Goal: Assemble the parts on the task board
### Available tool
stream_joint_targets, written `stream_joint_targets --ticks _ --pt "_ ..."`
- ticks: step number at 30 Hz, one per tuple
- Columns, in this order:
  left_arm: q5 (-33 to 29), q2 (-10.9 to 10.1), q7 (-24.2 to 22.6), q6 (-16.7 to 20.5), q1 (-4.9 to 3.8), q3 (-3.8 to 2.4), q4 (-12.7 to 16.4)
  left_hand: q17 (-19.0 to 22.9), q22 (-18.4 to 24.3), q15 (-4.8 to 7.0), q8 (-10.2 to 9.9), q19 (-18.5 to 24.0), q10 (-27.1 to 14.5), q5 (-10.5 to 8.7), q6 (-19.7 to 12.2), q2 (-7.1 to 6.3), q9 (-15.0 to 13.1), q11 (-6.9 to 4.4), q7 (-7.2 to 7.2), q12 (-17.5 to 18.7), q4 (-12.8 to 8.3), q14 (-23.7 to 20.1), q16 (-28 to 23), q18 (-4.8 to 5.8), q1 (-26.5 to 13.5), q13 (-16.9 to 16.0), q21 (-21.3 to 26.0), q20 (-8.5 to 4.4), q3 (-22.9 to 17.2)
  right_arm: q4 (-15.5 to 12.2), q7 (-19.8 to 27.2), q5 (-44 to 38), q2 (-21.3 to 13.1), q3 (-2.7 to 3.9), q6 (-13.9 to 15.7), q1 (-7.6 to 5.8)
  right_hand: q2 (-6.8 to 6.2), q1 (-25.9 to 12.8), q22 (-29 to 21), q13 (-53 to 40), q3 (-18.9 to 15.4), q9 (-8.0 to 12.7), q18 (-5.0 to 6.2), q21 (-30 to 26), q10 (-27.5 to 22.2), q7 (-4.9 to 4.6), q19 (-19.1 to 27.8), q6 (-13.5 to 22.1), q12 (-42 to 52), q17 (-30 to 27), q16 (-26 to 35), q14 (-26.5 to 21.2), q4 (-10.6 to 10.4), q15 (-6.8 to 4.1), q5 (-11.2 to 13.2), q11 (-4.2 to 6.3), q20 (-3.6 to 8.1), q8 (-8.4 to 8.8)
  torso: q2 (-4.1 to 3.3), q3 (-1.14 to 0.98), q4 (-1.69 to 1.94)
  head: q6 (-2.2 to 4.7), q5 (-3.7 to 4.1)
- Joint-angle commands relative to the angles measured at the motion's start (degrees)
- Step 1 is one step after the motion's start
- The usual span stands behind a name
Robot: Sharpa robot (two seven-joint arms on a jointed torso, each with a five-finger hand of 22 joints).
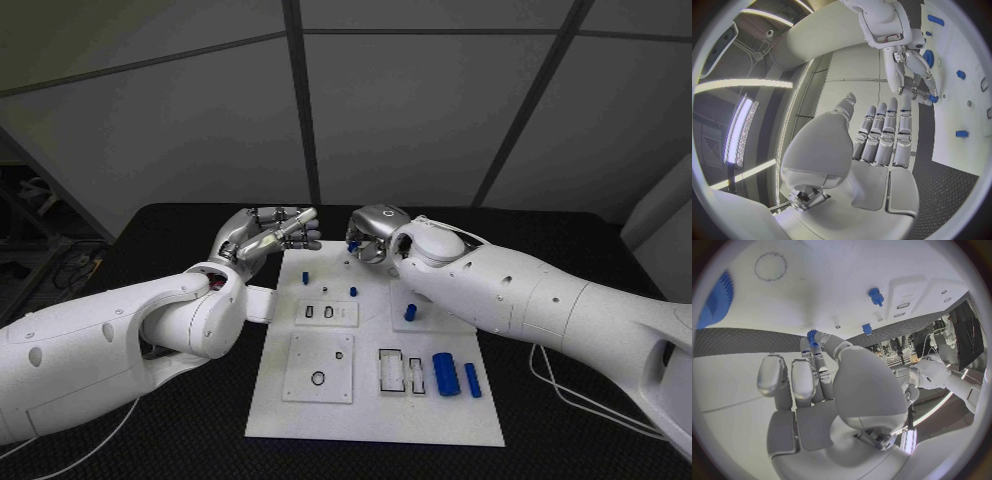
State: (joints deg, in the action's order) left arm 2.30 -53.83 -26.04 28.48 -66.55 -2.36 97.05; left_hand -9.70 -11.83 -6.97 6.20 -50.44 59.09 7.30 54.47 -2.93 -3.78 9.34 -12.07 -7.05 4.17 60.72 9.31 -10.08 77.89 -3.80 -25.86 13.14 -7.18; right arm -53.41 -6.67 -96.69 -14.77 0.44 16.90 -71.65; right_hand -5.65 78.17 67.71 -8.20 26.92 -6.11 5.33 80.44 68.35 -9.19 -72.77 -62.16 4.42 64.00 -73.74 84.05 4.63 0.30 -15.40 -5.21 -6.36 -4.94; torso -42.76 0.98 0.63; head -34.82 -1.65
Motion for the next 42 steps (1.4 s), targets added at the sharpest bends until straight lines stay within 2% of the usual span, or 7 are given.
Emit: stream_joint_targets --ticks 1,21,27,33,38,39,42 --pt "0.4 0.1 -0.1 -0.7 -0.14 -0.06 0.0 -0.1 0.0 -0.2 -0.2 0.3 -0.2 -0.4 0.0 0.74 0.0 0.25 -0.27 0.3 -0.3 -0.2 -0.3 -0.18 0.0 0.0 0.1 -0.06 0.0 0.2 -0.4 -0.4 0.2 0.03 -0.5 -0.11 -0.02 -0.7 -0.2 0.1 0.2 0.0 -0.49 0.1 -0.8 -0.02 0.4 0.8 -0.5 -0.2 0.0 1.4 -0.4 0.33 -0.1 -0.08 -0.38 0.43 -0.03 0.01 -0.03 0.01 -0.06" --pt "0.4 -0.1 0.2 -1.0 -0.26 -0.06 -0.1 -0.1 0.0 -0.21 -0.2 0.4 -0.2 -0.41 0.0 0.75 0.0 0.26 -0.29 0.3 -0.3 -0.2 -0.4 -0.18 0.0 0.0 0.1 -0.04 0.1 -1.8 0.1 0.4 -1.5 0.03 2.1 -0.11 -1.92 -1.5 -9.6 2.9 -0.7 1.3 1.54 -4.9 -12.5 -0.95 9.0 9.2 -0.1 -11.5 6.9 -3.1 -0.4 2.16 0.5 -2.24 -2.33 1.22 0.08 -0.06 -0.11 0.01 -0.13" --pt "0.4 -0.4 0.2 -1.2 -0.26 -0.05 -0.4 -0.1 0.0 -0.21 -0.3 0.4 -0.2 -0.41 0.0 0.76 0.0 0.27 -0.29 0.3 -0.3 -0.2 -0.4 -0.18 0.0 0.0 0.1 -0.04 0.1 -8.2 0.1 3.6 -7.5 0.05 4.9 -0.1 -1.64 -2.0 -8.1 2.5 -1.4 0.9 1.24 -4.2 -8.9 -1.07 7.3 7.8 2.8 -10.8 5.9 -2.2 -1.0 1.73 0.1 -1.65 -2.06 0.71 0.25 -0.01 -0.32 0.25 -0.16" --pt "0.4 -0.7 0.2 -1.4 -0.26 -0.04 -0.9 -0.1 0.1 -0.21 -0.3 0.4 -0.2 -0.42 0.0 0.76 0.0 0.26 -0.28 0.3 -0.3 -0.2 -0.4 -0.18 0.0 0.0 0.1 -0.04 0.1 -14.9 -0.9 11.9 -15.7 0.82 1.7 -0.1 -3.16 -3.9 -3.9 -0.9 -4.2 0.4 0.37 -2.2 3.5 -0.15 3.2 6.2 10.3 -7.1 3.1 -0.3 -2.3 -0.16 -0.2 0.89 -0.74 0.19 0.58 -0.13 -1.01 0.23 -0.53" --pt "0.4 -0.9 0.2 -1.4 -0.25 -0.03 -1.2 -0.1 0.1 -0.21 -0.3 0.4 -0.2 -0.42 0.0 0.77 0.0 0.26 -0.28 0.3 -0.3 -0.2 -0.4 -0.19 0.0 0.0 0.1 -0.04 0.1 -17.1 -2.1 15.2 -20.0 2.19 -2.9 -0.1 -4.48 -3.7 2.9 -13.7 -10.3 0.3 -1.23 0.9 5.9 0.97 -2.9 7.7 25.5 4.0 -4.1 2.5 -3.5 -1.59 -0.8 2.31 1.05 0.29 0.76 -0.26 -1.31 0.54 -0.61" --pt "0.4 -1.0 0.1 -1.4 -0.25 -0.03 -1.3 -0.1 0.1 -0.21 -0.3 0.4 -0.2 -0.42 0.0 0.77 0.0 0.26 -0.28 0.3 -0.3 -0.2 -0.4 -0.19 0.0 0.0 0.1 -0.04 0.1 -17.1 -2.4 15.8 -20.8 2.45 -4.0 -0.11 -3.48 -1.9 4.7 -28.5 -13.0 -0.2 -1.62 1.8 0.1 1.41 -4.5 8.5 39.7 8.2 -7.0 3.0 -4.4 -0.94 -1.7 2.04 1.07 -0.64 0.71 -0.25 -1.26 0.62 -0.53" --pt "0.4 -1.1 0.1 -1.4 -0.25 -0.02 -1.4 -0.1 0.1 -0.21 -0.3 0.4 -0.1 -0.43 0.1 0.78 0.0 0.26 -0.27 0.3 -0.3 -0.2 -0.4 -0.19 0.0 0.0 0.1 -0.03 0.1 -16.6 -3.0 17.0 -21.6 2.78 -6.3 -0.11 -2.93 -2.4 7.0 -45.5 -15.8 -0.7 -2.03 2.8 2.6 0.12 -6.1 10.0 55.9 13.5 -10.0 3.6 -6.8 -0.65 -2.2 1.37 0.33 -1.49 0.64 -0.23 -1.19 0.8 -0.36"
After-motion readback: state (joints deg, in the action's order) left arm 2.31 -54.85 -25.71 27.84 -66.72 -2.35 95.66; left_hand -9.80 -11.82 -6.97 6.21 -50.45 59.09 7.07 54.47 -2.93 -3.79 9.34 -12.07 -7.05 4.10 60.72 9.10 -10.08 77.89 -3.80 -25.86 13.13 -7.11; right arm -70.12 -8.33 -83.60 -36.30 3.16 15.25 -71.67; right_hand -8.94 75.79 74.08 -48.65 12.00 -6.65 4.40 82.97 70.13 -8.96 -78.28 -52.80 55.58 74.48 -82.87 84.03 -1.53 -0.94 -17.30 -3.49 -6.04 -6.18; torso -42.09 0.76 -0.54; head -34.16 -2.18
